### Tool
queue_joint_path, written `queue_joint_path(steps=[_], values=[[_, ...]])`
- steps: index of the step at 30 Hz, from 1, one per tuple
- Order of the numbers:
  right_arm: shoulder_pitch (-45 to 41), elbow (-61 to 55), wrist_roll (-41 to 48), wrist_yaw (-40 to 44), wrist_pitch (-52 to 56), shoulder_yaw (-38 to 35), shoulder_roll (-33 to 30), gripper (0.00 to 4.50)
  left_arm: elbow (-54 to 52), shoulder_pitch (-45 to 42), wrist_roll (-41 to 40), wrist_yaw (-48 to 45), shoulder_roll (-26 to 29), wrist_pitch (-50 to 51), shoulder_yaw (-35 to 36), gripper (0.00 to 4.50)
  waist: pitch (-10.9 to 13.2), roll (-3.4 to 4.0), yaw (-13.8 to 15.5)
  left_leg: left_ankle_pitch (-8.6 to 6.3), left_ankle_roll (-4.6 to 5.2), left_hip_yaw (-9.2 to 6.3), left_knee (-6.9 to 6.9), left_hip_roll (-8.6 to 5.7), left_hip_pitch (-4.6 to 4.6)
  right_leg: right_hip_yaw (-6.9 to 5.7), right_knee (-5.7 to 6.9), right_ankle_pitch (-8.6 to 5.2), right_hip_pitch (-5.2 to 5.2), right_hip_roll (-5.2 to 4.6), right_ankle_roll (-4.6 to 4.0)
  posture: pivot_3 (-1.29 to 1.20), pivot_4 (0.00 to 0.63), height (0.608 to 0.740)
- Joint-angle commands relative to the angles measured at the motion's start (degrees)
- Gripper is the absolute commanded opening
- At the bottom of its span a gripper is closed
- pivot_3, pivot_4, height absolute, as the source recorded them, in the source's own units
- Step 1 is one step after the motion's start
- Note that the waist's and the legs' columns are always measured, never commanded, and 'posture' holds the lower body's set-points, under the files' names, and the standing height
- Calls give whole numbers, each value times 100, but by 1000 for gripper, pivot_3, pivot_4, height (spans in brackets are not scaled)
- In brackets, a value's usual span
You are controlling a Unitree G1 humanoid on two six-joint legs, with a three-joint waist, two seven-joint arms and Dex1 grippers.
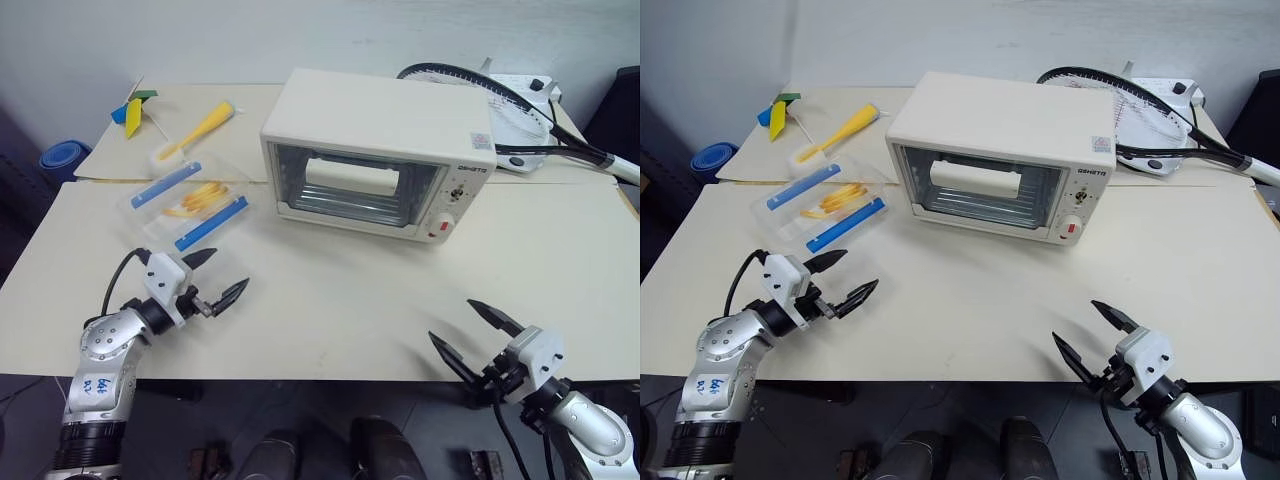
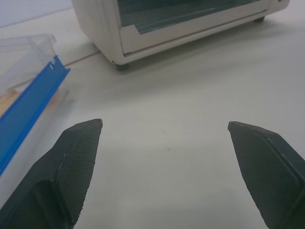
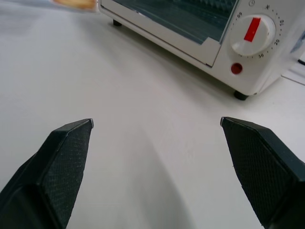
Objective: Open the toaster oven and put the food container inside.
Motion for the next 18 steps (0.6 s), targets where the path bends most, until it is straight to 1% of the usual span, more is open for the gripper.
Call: queue_joint_path(steps=[1, 3, 6, 7, 9, 11, 15, 18], values=[[-219, -311, 168, -1, 235, 127, -11, 4472, -277, -128, -348, -148, 126, 197, 130, 4500, 0, 0, 10, 0, 0, 0, 0, 0, -1, 0, -1, 0, 0, 0, 0, 0, 150, 740], [-409, -457, 304, 31, 523, 208, -75, 4472, -420, -199, -650, -255, 193, 550, 217, 4500, 0, 0, 13, 0, 1, -2, 2, -1, -3, 0, -1, 0, -1, -1, 1, 0, 150, 740], [-1117, -965, 820, -185, 1575, 321, -261, 4472, -838, -193, -2136, -959, 768, 1995, 666, 4500, 6, 3, -32, 0, 0, -3, 3, 2, -7, 0, -1, 0, -4, -1, 1, 0, 150, 740], [-1406, -1041, 982, -279, 1897, 351, -295, 4472, -927, -161, -2311, -1156, 981, 2213, 724, 4500, 10, 4, -68, 0, 0, -2, 3, 4, -6, 1, 3, 0, -6, 0, 0, 0, 150, 740], [-2022, -1007, 1178, -468, 2414, 401, -297, 4472, -916, -190, -2376, -1364, 1249, 2297, 800, 4500, 13, 18, -82, 0, -1, -6, 1, 7, -6, -1, 0, 0, -5, 1, 0, 0, 150, 740], [-2658, -823, 1271, -555, 2818, 501, -280, 4472, -841, -406, -2521, -1401, 1356, 2396, 924, 4500, 17, 24, -78, 0, -1, -5, -1, 5, -3, -1, -2, 0, -3, 0, 0, 0, 150, 740], [-3827, -157, 1152, -619, 3212, 686, -175, 4472, -1056, -681, -2739, -1305, 1367, 2714, 938, 4500, 18, 21, -34, 1, 0, -11, 0, 2, -11, -7, -9, 1, -6, -1, 0, 0, 150, 740], [-4318, 217, 994, -581, 3295, 814, -129, 4472, -1238, -646, -2752, -1264, 1335, 2830, 897, 4500, 18, 20, -34, -4, 7, -10, -2, -1, -15, -7, -13, 1, -9, -4, 0, 0, 150, 740]])
